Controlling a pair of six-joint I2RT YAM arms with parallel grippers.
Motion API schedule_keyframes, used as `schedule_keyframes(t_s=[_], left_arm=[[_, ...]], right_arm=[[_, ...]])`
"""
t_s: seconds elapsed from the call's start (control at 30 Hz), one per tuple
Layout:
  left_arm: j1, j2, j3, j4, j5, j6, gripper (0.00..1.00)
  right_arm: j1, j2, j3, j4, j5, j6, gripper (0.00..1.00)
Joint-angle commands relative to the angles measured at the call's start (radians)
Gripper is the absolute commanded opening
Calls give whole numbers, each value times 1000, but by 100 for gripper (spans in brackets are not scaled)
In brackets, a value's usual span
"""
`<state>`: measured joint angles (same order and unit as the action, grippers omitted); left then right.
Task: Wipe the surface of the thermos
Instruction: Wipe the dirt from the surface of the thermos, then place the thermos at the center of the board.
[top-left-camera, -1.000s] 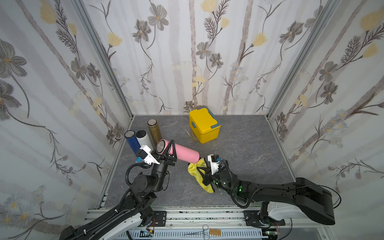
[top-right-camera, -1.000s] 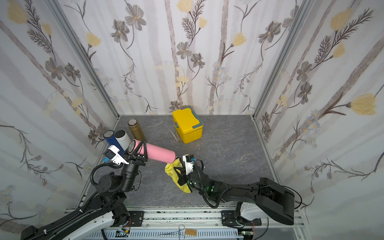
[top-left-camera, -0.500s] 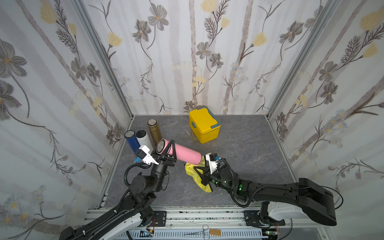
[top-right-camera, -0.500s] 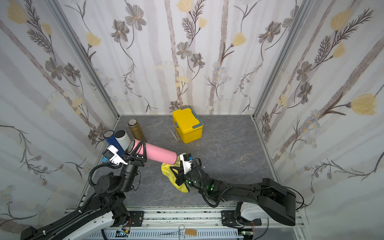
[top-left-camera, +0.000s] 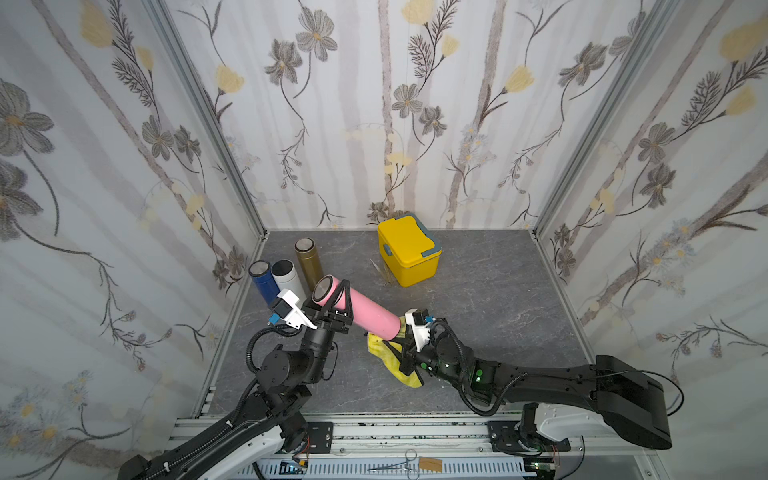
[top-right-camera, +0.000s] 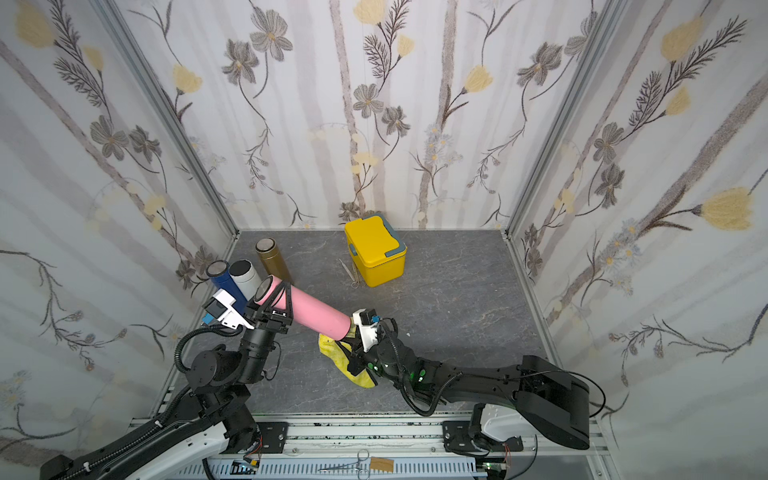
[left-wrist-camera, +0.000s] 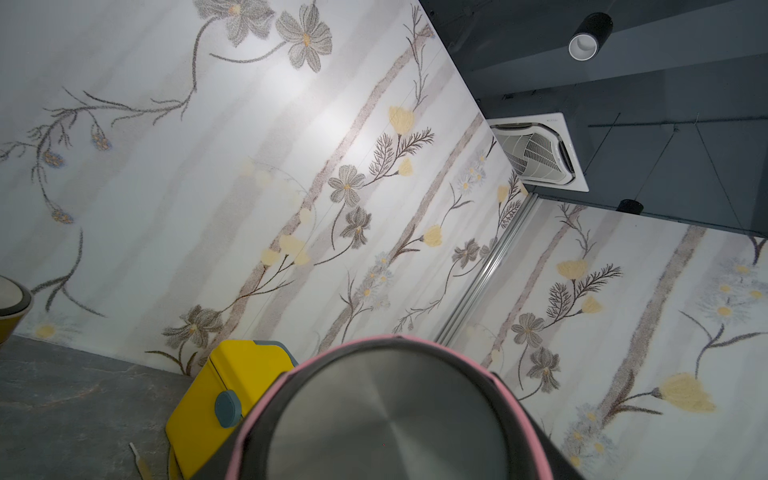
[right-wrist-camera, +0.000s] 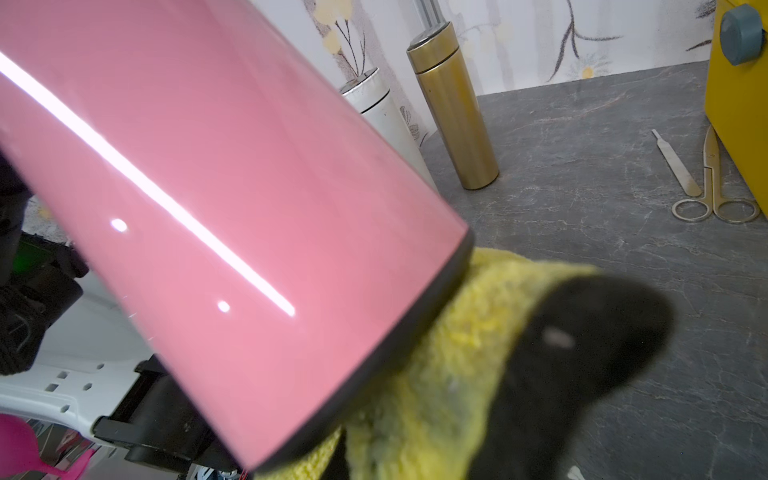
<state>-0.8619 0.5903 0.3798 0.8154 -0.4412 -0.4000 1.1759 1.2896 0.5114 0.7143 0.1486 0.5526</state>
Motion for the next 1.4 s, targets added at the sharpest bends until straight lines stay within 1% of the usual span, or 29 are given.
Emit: schedule_keyframes(t_s=[0.0,0.03,0.1,0.17,0.27,0.33,0.4,0.5,0.6,0.7,0.77,0.9,0.97,1.07,1.13,1.17,1.27,1.37], left_arm=[[0,0,8,29,19,-13,0],[0,0,9,30,19,-13,0],[1,3,9,29,17,-11,0],[0,7,8,33,10,-4,0],[1,23,0,55,-18,23,0],[1,47,0,83,-20,60,0],[1,83,25,68,-28,77,0],[-2,173,70,49,4,91,0],[-16,283,115,61,45,93,0],[-37,385,153,89,46,117,0],[-57,449,175,111,25,140,0],[-92,563,214,165,14,186,0],[-107,633,246,178,13,199,0],[-116,747,311,170,15,206,0],[-124,821,347,179,9,218,0],[-129,860,362,198,8,237,0],[-148,988,392,290,-12,308,0],[-155,1101,424,402,-56,378,0]], right_arm=[[-50,-37,-44,71,43,46,0],[-69,-45,-59,73,35,63,0],[-76,-57,-71,62,36,57,0],[-76,-75,-56,-16,68,56,0],[-76,-144,-45,-155,174,58,0],[-80,-221,-48,-254,270,58,0],[-94,-297,-42,-362,357,57,0],[-147,-399,-34,-502,478,53,0],[-234,-460,-66,-516,525,26,0],[-345,-470,-74,-527,535,1,0],[-444,-463,-75,-526,551,-13,0],[-603,-437,-97,-477,557,-44,0],[-692,-403,-112,-442,540,-48,0],[-812,-340,-141,-376,464,-31,0],[-862,-293,-159,-325,423,-26,0],[-874,-266,-166,-301,425,-27,0],[-888,-203,-171,-258,439,-27,0],[-889,-189,-171,-237,414,-32,0]])
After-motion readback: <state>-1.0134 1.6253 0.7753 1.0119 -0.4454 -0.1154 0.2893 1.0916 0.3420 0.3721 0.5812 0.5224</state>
